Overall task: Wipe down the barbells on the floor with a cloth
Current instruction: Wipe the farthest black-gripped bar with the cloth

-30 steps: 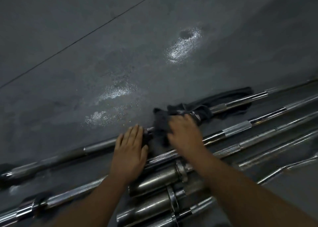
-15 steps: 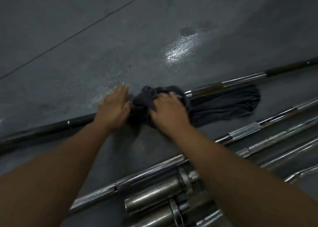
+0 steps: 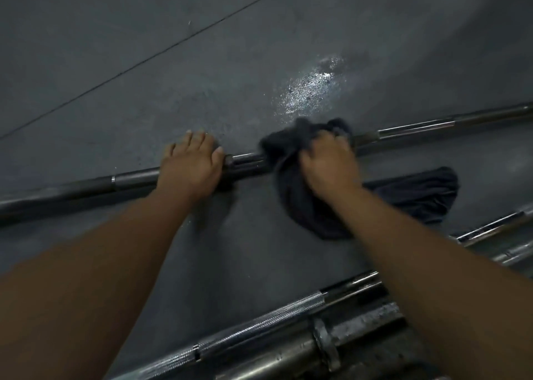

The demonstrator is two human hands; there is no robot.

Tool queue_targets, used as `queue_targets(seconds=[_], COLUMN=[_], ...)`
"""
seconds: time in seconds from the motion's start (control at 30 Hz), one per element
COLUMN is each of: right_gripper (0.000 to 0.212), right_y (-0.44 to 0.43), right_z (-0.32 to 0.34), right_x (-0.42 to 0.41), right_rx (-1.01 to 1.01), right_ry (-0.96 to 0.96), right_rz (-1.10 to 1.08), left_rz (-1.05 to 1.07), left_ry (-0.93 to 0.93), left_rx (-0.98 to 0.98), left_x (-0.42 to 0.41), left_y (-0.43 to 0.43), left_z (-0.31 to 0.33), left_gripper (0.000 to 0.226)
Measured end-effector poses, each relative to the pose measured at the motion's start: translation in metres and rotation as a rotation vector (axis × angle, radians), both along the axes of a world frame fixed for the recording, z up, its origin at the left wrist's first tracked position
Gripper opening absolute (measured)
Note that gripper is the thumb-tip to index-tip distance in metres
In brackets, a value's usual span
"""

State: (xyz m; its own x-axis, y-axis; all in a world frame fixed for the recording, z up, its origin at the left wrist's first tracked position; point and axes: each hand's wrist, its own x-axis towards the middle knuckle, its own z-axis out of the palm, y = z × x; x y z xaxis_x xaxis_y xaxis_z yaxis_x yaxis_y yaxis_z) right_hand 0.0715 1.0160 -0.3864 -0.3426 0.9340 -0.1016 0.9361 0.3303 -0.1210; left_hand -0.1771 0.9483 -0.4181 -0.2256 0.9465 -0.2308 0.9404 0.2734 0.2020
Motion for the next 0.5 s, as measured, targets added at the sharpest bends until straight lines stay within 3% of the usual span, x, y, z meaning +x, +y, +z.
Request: queue_targets(seconds=[0.1, 0.23, 0.33, 0.4, 0.5], right_gripper=[0.058, 0.044, 0.042, 0.042, 0.033], right_y=[0.018, -0.058, -0.066, -0.053, -0.079], right_z=[0.007, -0.001, 0.002, -0.002, -0.001], right_x=[0.025, -0.033, -0.001, 0.042, 0.035], right_rx=[0.046, 0.016, -0.049, -0.012, 0.063], right_ry=[-0.06, 0.08, 0.037, -0.086, -0.004], right_rz=[-0.29, -0.007, 0.127, -0.032, -0.338], left_rz=[-0.006, -0.033, -0.068, -0.09, -0.108], left_ry=[-0.017, -0.028, -0.068, -0.084, -0.063], left_rx=[-0.011, 0.004, -0.053, -0.093, -0.098], left_x=[0.007, 0.034, 0.051, 0.061, 0.078], left_y=[-0.014, -0.064, -0.11, -0.137, -0.148], left_z=[0.0, 0.014, 0.024, 0.032, 0.037], left_gripper=[0.054, 0.068, 0.071, 0.073, 0.067])
